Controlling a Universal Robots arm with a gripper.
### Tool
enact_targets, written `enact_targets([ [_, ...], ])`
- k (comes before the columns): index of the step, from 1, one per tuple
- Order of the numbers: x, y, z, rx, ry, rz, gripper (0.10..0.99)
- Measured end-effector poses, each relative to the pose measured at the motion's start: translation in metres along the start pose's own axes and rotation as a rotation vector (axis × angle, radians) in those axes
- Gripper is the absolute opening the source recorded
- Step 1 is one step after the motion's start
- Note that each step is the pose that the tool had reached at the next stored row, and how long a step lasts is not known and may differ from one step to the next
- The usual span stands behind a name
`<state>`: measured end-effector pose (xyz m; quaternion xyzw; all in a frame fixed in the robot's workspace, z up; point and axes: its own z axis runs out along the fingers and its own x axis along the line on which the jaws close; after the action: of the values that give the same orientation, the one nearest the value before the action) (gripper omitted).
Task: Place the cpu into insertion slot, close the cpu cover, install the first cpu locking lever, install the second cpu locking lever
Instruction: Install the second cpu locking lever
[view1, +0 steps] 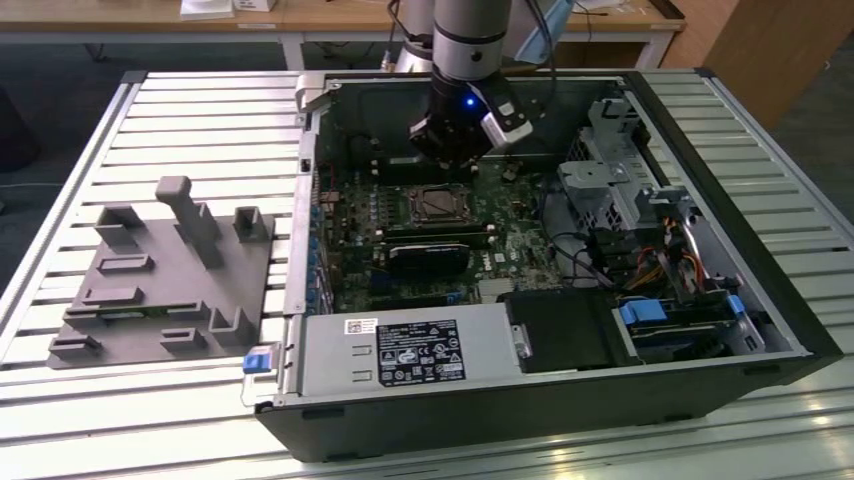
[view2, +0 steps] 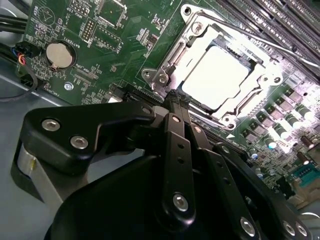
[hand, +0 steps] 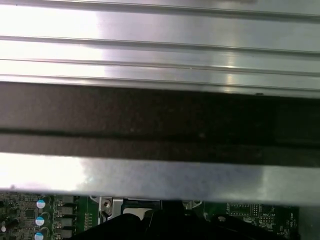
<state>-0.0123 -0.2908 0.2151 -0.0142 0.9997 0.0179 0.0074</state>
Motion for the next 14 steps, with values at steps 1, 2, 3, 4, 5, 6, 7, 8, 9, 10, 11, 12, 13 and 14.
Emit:
enact_targets([
  [1, 0.0000, 0.0000, -0.0003, 0.000, -0.0001, 0.000, 0.106],
  [2, 0.0000, 0.0000, -0.0008, 0.000, -0.0001, 0.000, 0.106],
  [3, -0.0001, 0.0001, -0.0014, 0.000, -0.0001, 0.000, 0.106],
  [4, -0.0002, 0.0001, -0.0023, 0.000, -0.0001, 0.000, 0.106],
  [5, -0.0002, 0.0001, -0.0031, 0.000, -0.0001, 0.000, 0.106],
  [6, -0.0003, 0.0002, -0.0039, 0.000, -0.0002, 0.000, 0.106],
  [7, -0.0003, 0.0002, -0.0046, 0.000, -0.0001, 0.000, 0.106],
  [8, -0.0003, 0.0002, -0.0053, 0.000, -0.0001, 0.000, 0.106],
  [9, -0.0003, 0.0002, -0.0061, 0.000, -0.0001, 0.000, 0.106],
  [10, -0.0003, 0.0003, -0.0068, 0.000, -0.0001, 0.000, 0.106],
  [11, -0.0003, 0.0003, -0.0073, 0.000, -0.0001, 0.000, 0.106],
  [12, -0.0003, 0.0003, -0.0079, 0.000, -0.0001, 0.000, 0.106],
  [13, -0.0005, 0.0003, -0.0086, 0.000, 0.0000, 0.000, 0.106],
  [14, -0.0005, 0.0003, -0.0095, 0.000, 0.0002, 0.000, 0.106],
])
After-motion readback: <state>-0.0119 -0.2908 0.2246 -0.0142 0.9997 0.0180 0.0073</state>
